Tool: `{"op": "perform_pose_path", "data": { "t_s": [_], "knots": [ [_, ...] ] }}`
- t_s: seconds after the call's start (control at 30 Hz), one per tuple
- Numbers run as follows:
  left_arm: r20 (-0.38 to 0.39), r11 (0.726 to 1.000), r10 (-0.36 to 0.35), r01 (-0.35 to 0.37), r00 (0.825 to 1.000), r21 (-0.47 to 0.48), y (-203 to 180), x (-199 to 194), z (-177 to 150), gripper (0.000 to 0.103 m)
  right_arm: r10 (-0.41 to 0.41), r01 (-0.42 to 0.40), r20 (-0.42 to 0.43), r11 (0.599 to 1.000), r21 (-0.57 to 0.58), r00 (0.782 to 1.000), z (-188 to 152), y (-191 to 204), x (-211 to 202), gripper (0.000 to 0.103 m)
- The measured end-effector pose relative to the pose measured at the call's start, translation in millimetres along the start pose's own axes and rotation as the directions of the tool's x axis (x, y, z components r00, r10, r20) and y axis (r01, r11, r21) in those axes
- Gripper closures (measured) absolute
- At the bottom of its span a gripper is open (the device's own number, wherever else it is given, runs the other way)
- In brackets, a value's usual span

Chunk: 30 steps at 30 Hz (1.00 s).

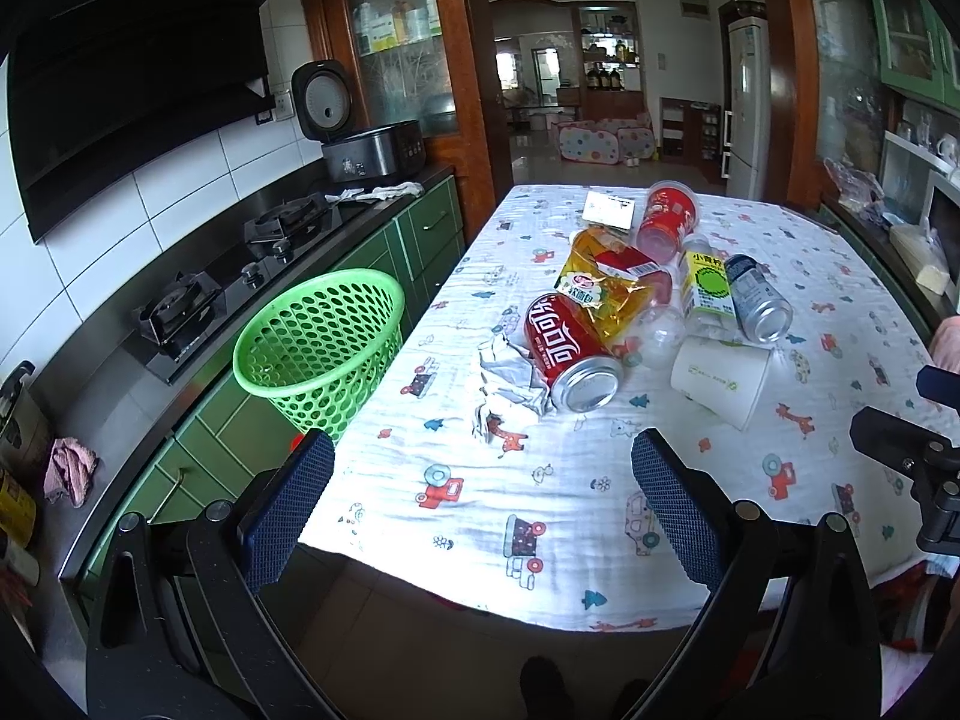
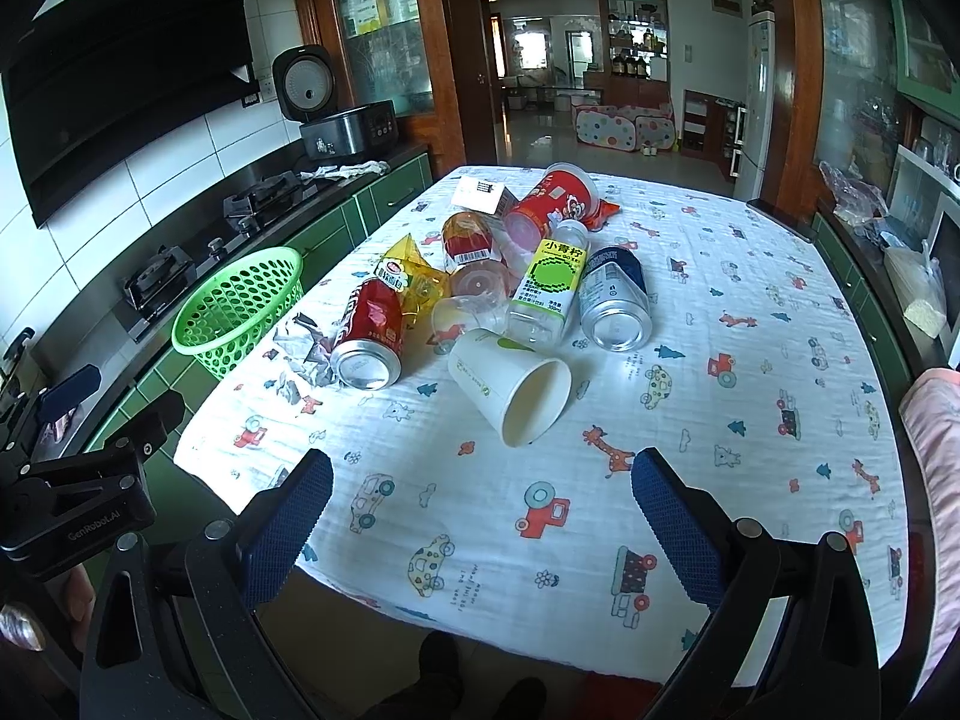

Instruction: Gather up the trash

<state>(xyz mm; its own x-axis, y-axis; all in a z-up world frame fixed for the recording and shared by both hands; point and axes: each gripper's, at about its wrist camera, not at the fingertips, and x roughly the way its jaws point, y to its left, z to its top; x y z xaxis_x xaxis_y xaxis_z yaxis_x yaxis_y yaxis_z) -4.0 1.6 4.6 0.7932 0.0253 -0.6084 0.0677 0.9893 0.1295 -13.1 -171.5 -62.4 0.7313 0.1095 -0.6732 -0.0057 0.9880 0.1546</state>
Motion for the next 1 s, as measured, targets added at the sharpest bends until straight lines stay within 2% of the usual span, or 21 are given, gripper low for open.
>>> {"op": "perform_pose_path", "data": {
  "t_s": [1.0],
  "knots": [
    [-0.004, 1.0, 0.003, -0.003, 1.0, 0.0, 4.2, 2.9, -2.7, 0.005, 0.001, -0.001, 0.001, 1.0, 0.001, 1.0, -0.1, 3.6, -1.3, 0.006]
  ]
}}
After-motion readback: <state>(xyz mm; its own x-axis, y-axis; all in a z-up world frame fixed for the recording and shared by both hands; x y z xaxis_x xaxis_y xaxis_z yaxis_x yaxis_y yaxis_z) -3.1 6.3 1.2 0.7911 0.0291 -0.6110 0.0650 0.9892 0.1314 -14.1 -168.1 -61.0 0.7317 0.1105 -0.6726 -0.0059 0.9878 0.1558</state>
